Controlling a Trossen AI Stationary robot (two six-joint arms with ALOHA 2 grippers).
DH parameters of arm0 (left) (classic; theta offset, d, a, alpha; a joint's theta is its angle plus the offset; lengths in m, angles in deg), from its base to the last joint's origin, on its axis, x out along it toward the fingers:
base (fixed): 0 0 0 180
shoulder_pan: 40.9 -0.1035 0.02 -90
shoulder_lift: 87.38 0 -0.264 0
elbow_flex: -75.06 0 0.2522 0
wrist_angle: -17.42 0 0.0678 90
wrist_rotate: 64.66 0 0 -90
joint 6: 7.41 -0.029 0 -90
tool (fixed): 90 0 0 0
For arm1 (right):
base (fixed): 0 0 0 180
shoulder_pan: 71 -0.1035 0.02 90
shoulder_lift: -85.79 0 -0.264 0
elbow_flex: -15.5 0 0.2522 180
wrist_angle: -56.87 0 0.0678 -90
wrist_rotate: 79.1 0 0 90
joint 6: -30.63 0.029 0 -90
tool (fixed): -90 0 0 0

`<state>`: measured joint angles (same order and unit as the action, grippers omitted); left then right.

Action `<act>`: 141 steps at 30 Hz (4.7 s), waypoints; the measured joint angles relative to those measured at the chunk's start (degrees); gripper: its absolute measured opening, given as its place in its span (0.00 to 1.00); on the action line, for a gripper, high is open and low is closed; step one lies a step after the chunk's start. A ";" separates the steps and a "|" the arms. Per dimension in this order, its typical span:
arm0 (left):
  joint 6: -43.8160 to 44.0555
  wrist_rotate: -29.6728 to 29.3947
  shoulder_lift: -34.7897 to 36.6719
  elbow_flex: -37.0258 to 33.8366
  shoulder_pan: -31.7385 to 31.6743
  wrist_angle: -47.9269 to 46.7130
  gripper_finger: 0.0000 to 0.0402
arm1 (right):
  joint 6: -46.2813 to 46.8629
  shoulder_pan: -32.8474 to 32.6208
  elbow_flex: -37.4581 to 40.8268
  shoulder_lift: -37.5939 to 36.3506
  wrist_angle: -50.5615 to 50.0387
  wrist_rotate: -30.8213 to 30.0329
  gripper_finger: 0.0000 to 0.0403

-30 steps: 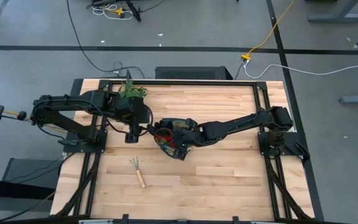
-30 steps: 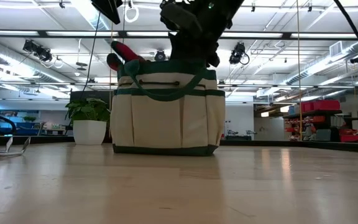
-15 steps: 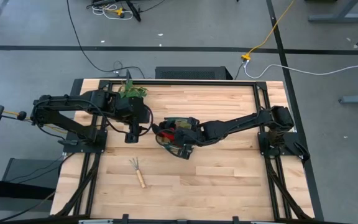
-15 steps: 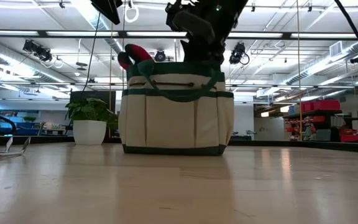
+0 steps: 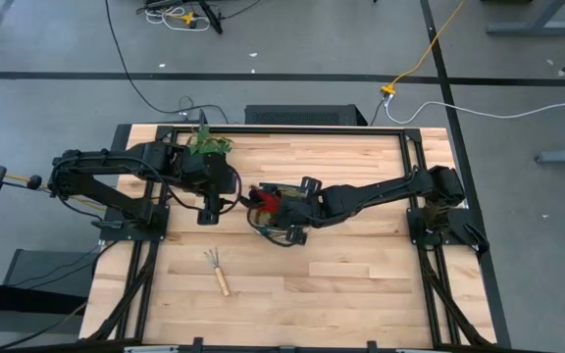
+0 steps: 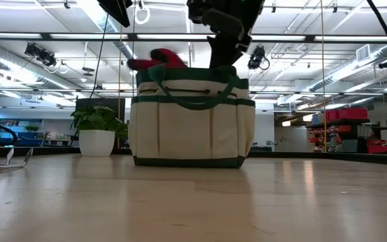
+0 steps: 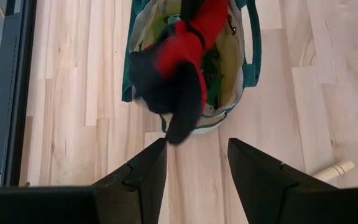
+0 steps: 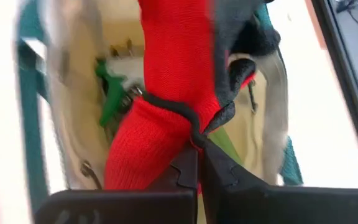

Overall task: Pick & Place Garden tools in Gardening bag
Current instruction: Put the red gloves into the white gardening bag, then put the brown hand rake into the white gardening bag

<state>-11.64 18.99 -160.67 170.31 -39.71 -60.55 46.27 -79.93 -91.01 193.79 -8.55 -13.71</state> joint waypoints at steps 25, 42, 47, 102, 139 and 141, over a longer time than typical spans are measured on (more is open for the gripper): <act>0.11 -0.02 0.00 0.00 0.00 0.04 0.44 | -0.97 0.02 2.01 0.31 1.36 3.61 0.00; 0.15 -0.02 0.02 0.00 0.00 0.02 0.44 | -1.78 1.01 2.08 4.17 3.88 6.74 0.00; 0.15 -0.02 0.02 0.00 0.00 -0.01 0.44 | -1.78 0.98 2.08 3.98 3.89 6.65 0.01; 10.03 3.54 -0.09 -29.66 23.33 12.31 0.44 | 1.87 0.20 2.05 -6.36 6.09 15.09 0.24; 2.03 2.51 -0.20 -44.28 29.94 33.44 0.44 | 0.78 0.22 2.03 -6.32 8.52 15.04 0.24; 2.01 2.51 -0.20 -44.65 29.94 33.60 0.44 | 0.78 0.22 2.03 -6.32 8.52 15.04 0.24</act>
<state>-9.63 21.50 -160.87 125.66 -9.77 -26.95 47.05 -79.71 -88.97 187.48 -0.03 1.33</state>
